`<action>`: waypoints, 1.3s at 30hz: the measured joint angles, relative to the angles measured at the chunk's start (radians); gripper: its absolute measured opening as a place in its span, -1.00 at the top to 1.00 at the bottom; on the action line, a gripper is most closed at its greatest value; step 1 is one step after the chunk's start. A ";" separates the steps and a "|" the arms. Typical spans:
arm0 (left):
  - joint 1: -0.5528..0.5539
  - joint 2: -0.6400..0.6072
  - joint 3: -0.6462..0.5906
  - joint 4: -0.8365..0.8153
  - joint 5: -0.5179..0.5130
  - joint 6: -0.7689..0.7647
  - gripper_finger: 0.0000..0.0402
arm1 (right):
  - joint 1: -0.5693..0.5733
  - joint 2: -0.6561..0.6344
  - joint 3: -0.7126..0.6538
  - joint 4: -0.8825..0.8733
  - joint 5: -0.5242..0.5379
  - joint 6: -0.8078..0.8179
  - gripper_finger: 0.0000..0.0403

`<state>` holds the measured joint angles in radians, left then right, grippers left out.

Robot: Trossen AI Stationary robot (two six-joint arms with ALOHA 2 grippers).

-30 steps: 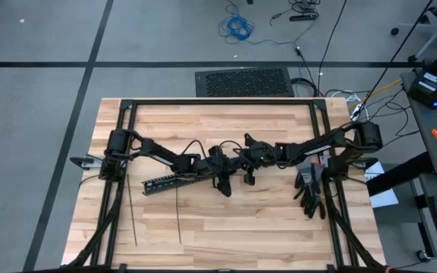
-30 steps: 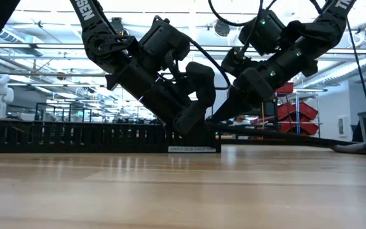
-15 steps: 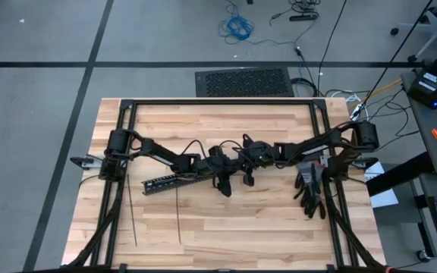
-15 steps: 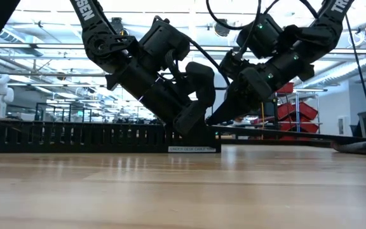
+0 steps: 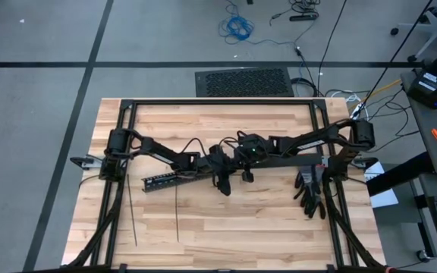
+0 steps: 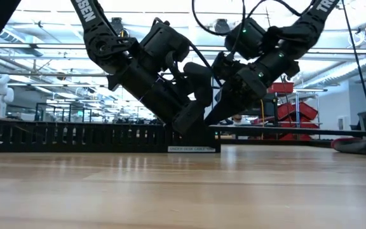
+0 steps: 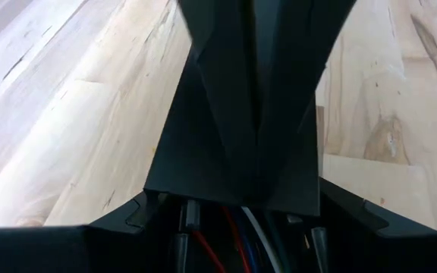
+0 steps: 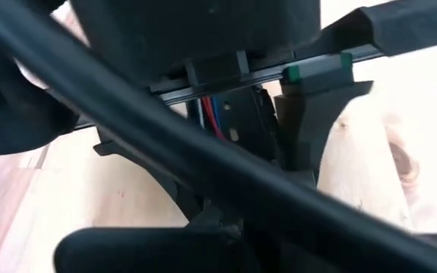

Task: Ziptie cables
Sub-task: Close the black cable duct with the cable duct cover

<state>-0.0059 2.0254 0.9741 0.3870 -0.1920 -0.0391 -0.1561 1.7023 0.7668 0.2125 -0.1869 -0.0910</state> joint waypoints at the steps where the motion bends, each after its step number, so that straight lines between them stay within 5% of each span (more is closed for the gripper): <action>1: -0.001 0.000 0.000 -0.002 0.009 0.001 -0.14 | -0.004 0.007 0.011 -0.013 -0.017 -0.001 1.00; 23: -0.039 -0.001 0.001 -0.028 0.172 0.073 -0.14 | -0.066 0.009 0.044 -0.126 -0.218 -0.086 1.00; 39: -0.031 0.000 -0.001 0.007 0.101 0.028 -0.14 | -0.041 0.009 0.044 -0.127 -0.189 -0.021 1.00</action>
<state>-0.0370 2.0254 0.9729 0.3944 -0.0910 -0.0112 -0.1967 1.7111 0.8108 0.0859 -0.3759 -0.1120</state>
